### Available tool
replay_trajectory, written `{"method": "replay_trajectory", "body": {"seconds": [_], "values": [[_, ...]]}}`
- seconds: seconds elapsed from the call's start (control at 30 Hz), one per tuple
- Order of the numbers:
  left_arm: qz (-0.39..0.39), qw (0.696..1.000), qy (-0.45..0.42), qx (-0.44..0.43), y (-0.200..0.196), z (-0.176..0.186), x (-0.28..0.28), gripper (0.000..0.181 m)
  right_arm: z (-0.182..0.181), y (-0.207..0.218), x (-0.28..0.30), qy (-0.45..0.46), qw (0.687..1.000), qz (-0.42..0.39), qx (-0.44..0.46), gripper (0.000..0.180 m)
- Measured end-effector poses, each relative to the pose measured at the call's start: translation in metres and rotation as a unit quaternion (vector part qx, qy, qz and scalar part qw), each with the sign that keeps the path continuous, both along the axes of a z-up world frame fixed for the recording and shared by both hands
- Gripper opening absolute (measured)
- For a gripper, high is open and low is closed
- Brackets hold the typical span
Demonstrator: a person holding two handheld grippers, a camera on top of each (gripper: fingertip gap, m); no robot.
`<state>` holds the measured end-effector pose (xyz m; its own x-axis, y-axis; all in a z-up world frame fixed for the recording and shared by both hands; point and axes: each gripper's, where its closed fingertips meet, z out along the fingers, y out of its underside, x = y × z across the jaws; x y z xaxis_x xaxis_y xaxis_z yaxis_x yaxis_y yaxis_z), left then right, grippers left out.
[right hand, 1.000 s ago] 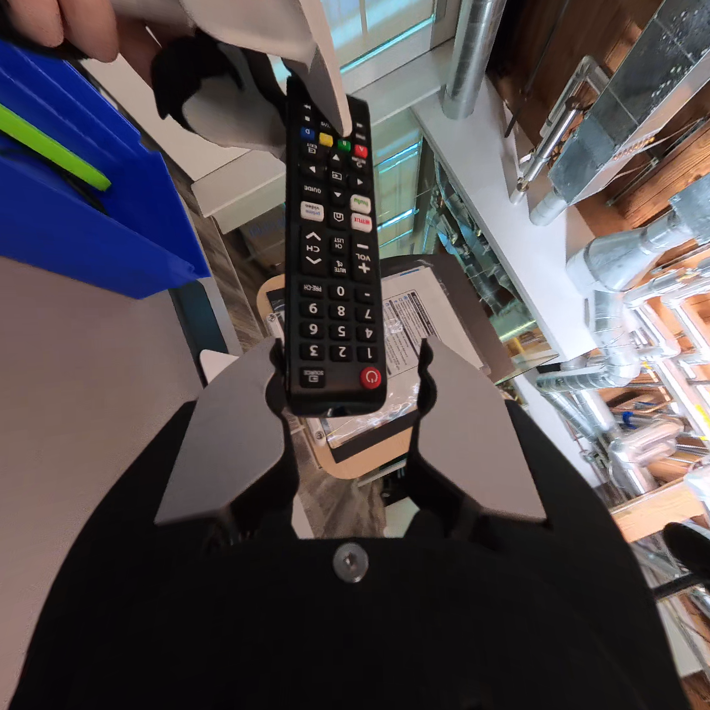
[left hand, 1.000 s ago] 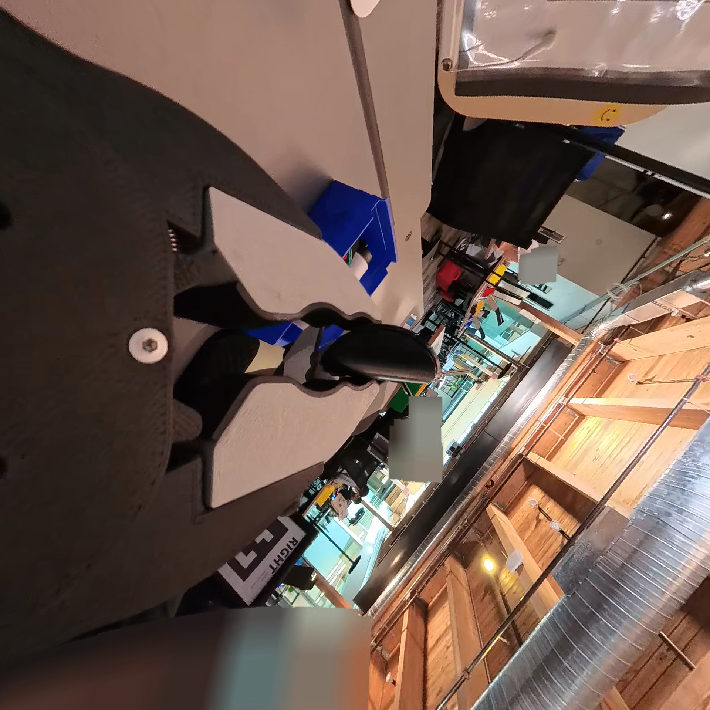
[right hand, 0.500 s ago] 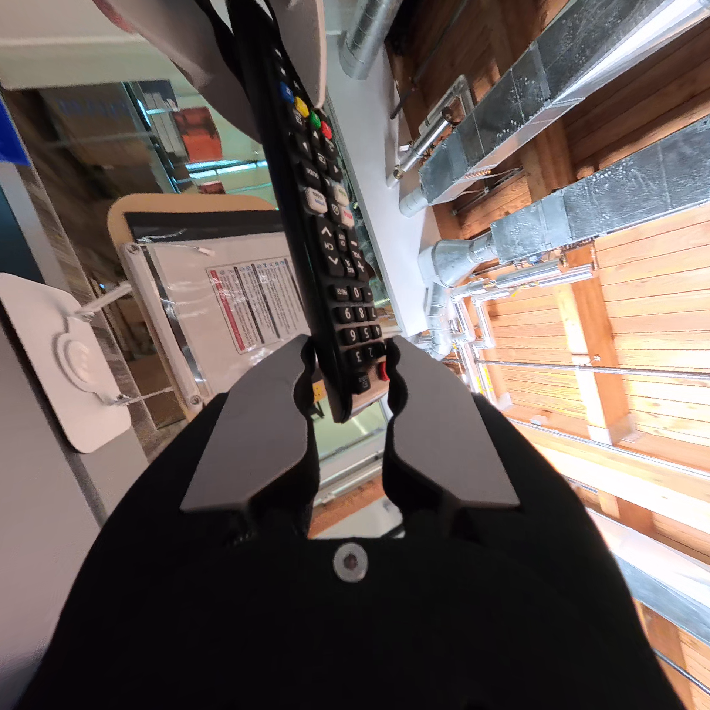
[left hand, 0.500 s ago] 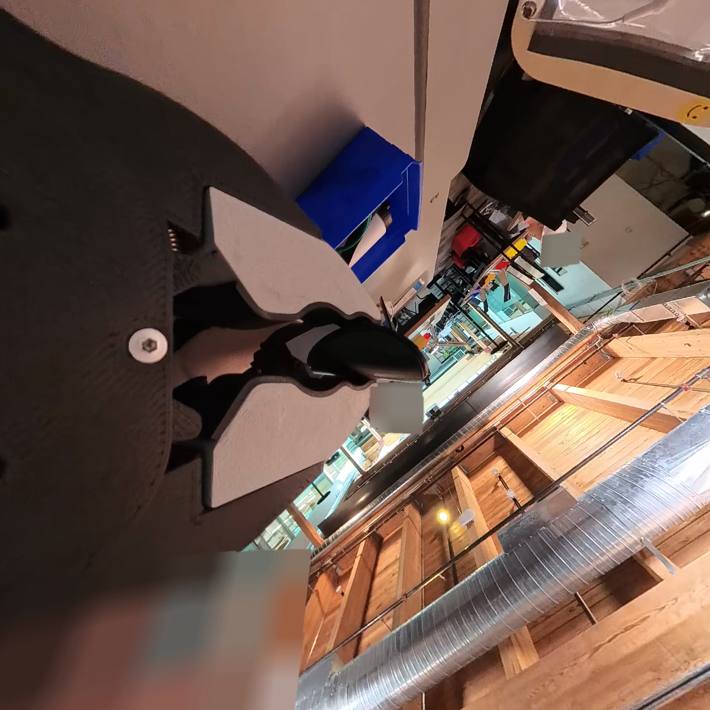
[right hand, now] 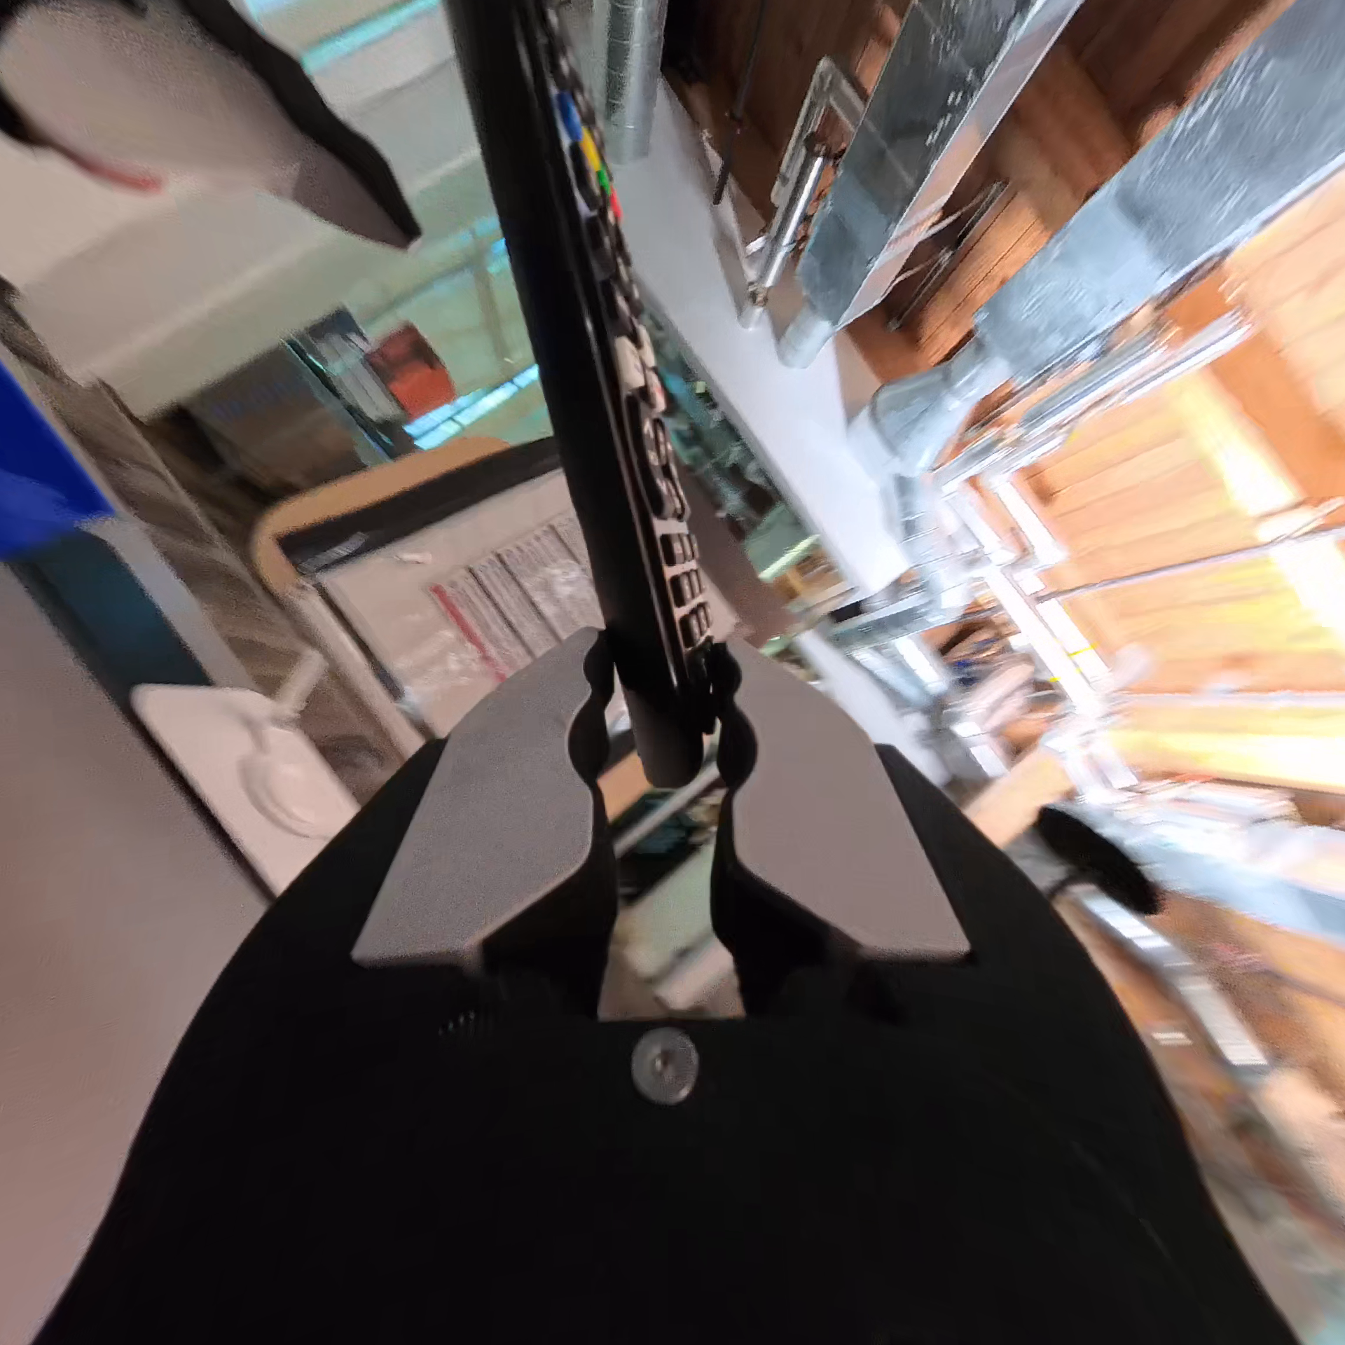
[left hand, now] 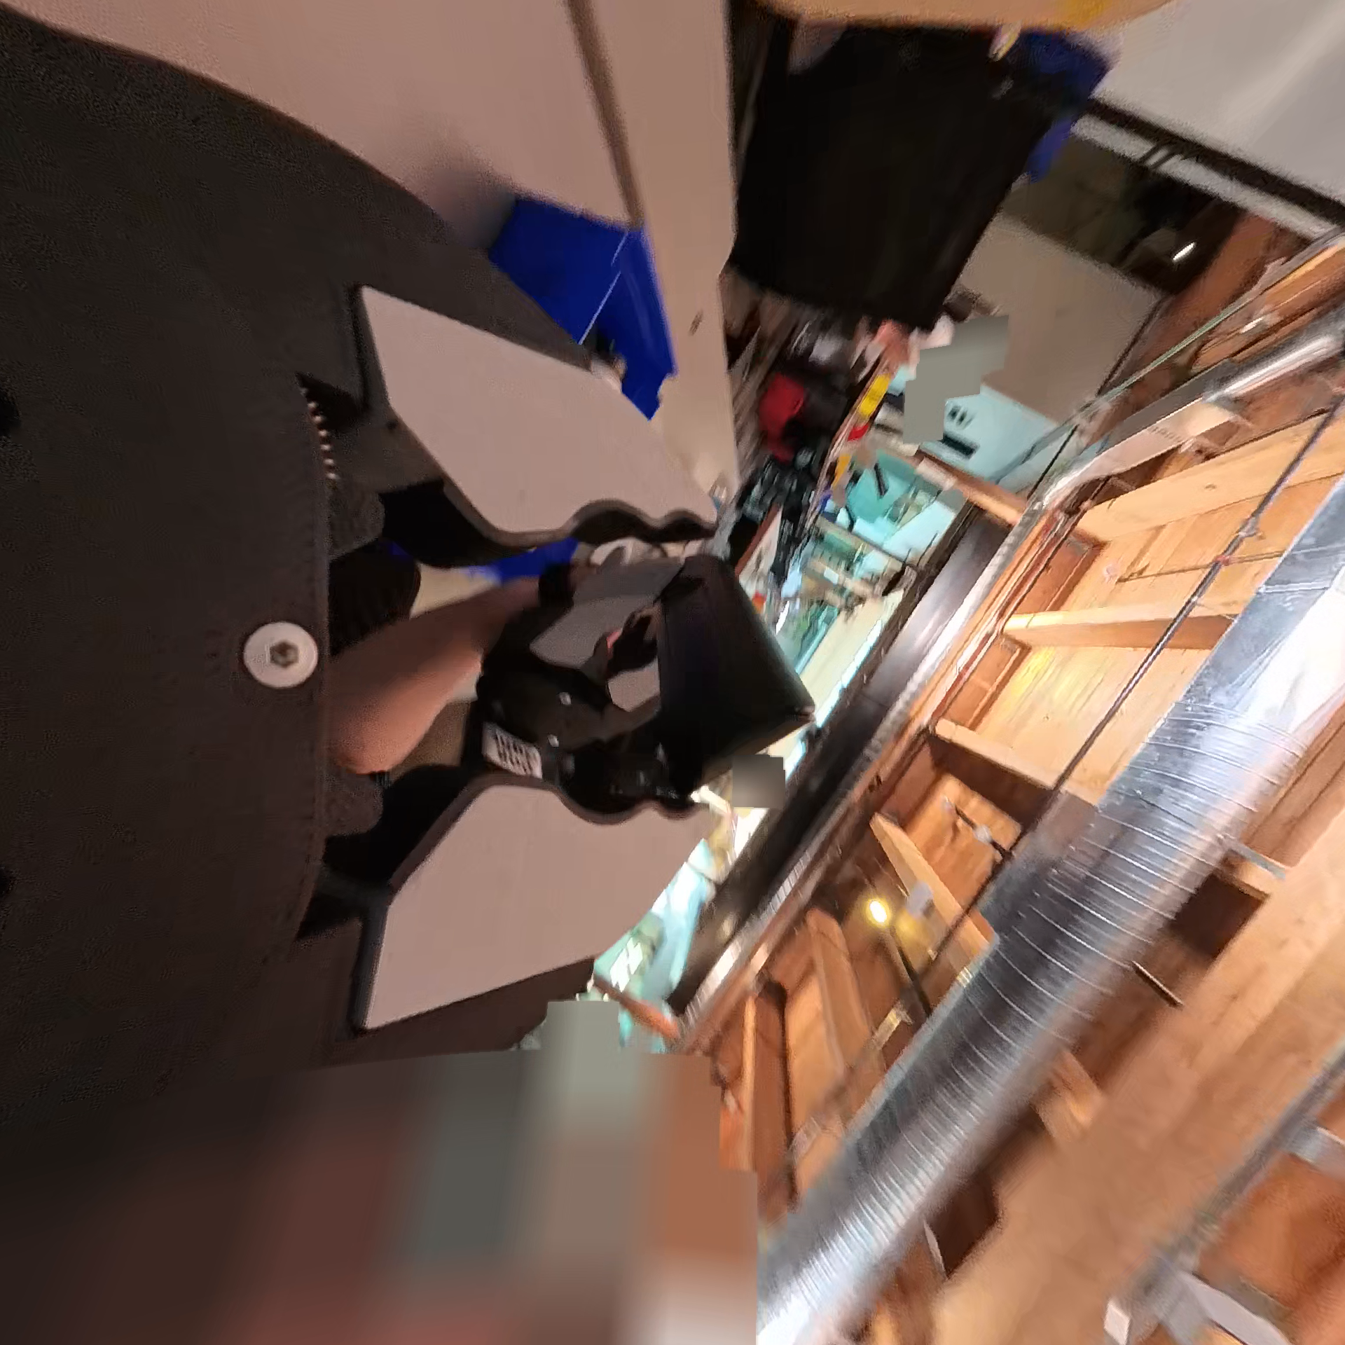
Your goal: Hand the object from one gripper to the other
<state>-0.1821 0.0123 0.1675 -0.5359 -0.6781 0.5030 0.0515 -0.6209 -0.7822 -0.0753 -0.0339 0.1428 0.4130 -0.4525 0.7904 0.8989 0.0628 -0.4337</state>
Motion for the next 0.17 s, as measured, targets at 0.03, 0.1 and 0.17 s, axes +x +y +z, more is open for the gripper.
{"method": "replay_trajectory", "body": {"seconds": [0.03,0.1,0.17], "values": [[0.025,0.999,-0.005,0.033,-0.001,0.002,-0.001,0.074,-0.001,0.001,0.000,0.046,0.998,0.034,-0.013,0.026],[0.052,0.994,-0.018,0.096,-0.007,0.003,-0.002,0.078,-0.002,0.004,-0.007,0.157,0.978,0.131,-0.043,0.026],[0.049,0.989,-0.030,0.135,-0.017,0.003,-0.002,0.079,-0.002,0.005,-0.019,0.267,0.933,0.230,-0.072,0.026]]}}
